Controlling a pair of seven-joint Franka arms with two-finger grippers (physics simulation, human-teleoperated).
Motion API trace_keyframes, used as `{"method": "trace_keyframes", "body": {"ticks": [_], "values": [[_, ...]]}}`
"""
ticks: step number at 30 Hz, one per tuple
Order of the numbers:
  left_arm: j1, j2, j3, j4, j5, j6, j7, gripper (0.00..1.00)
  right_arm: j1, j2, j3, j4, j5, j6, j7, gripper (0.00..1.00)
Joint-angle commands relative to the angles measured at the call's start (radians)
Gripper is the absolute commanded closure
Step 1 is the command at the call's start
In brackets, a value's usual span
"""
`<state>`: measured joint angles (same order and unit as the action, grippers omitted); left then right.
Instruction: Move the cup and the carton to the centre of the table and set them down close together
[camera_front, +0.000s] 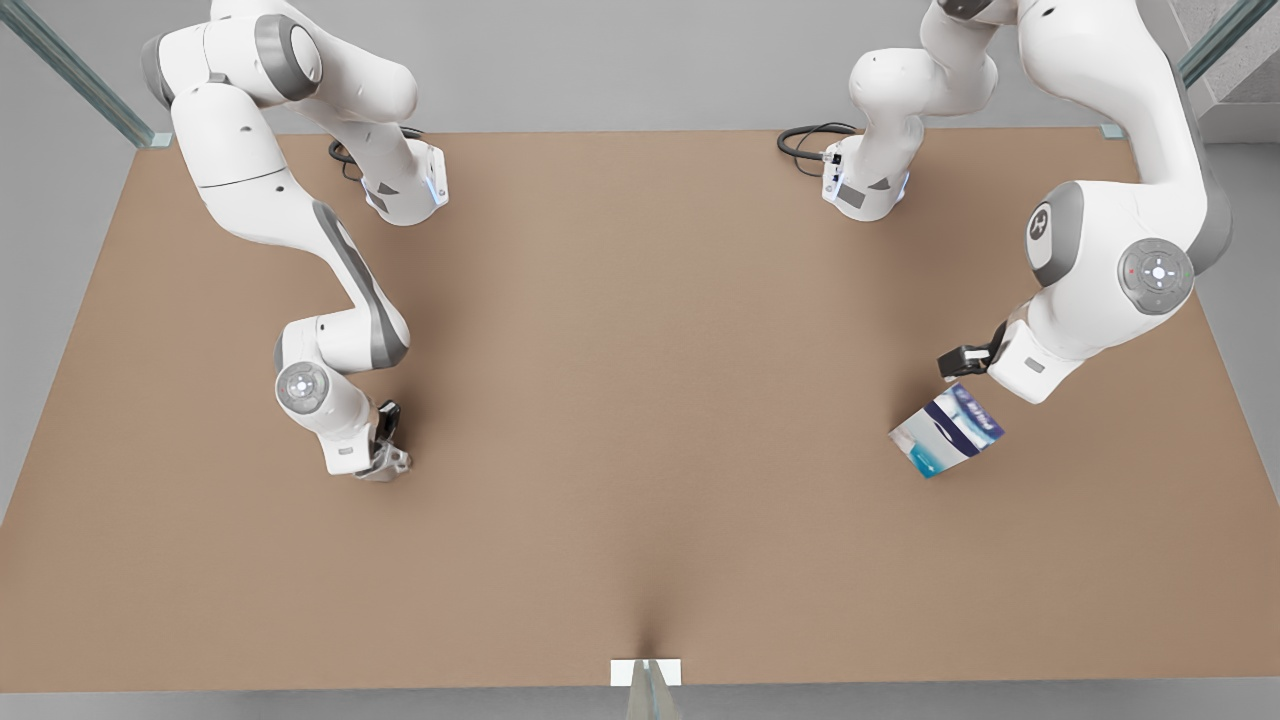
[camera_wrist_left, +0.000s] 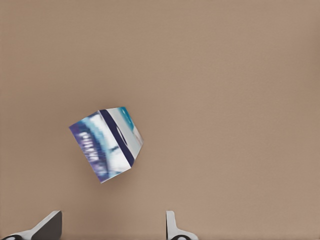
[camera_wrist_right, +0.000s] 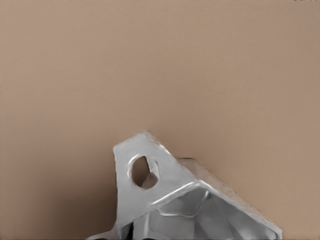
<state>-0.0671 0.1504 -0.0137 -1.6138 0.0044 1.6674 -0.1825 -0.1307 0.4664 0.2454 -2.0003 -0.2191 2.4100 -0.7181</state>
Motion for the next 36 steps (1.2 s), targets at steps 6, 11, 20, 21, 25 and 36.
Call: {"method": "trace_keyframes", "body": {"ticks": [6, 11, 20, 21, 25, 36], "values": [[0.000, 0.001, 0.000, 0.000, 0.000, 0.000, 0.000, 0.00, -0.001, -0.011, -0.002, 0.015, 0.000, -0.005, 0.000, 0.79], [0.000, 0.001, 0.000, 0.000, 0.000, 0.000, 0.000, 0.00, 0.019, -0.037, 0.002, 0.038, 0.003, -0.009, 0.067, 0.79], [0.000, 0.001, 0.024, 0.000, 0.000, 0.000, 0.005, 0.00, 0.292, 0.035, 0.020, 0.295, 0.009, -0.200, 0.729, 0.79], [0.000, 0.001, 0.024, -0.002, 0.000, 0.000, 0.005, 0.00, 0.355, 0.080, 0.023, 0.409, 0.009, -0.299, 0.831, 0.79], [0.000, 0.000, 0.032, 0.000, 0.000, 0.000, 0.005, 0.00, 0.551, 0.278, -0.006, 0.778, 0.023, -0.471, 1.108, 0.79], [0.000, 0.008, 0.043, 0.000, 0.003, 0.002, 0.011, 0.00, 0.890, 0.745, -0.307, 1.359, 0.164, -0.424, 1.148, 0.79]]}}
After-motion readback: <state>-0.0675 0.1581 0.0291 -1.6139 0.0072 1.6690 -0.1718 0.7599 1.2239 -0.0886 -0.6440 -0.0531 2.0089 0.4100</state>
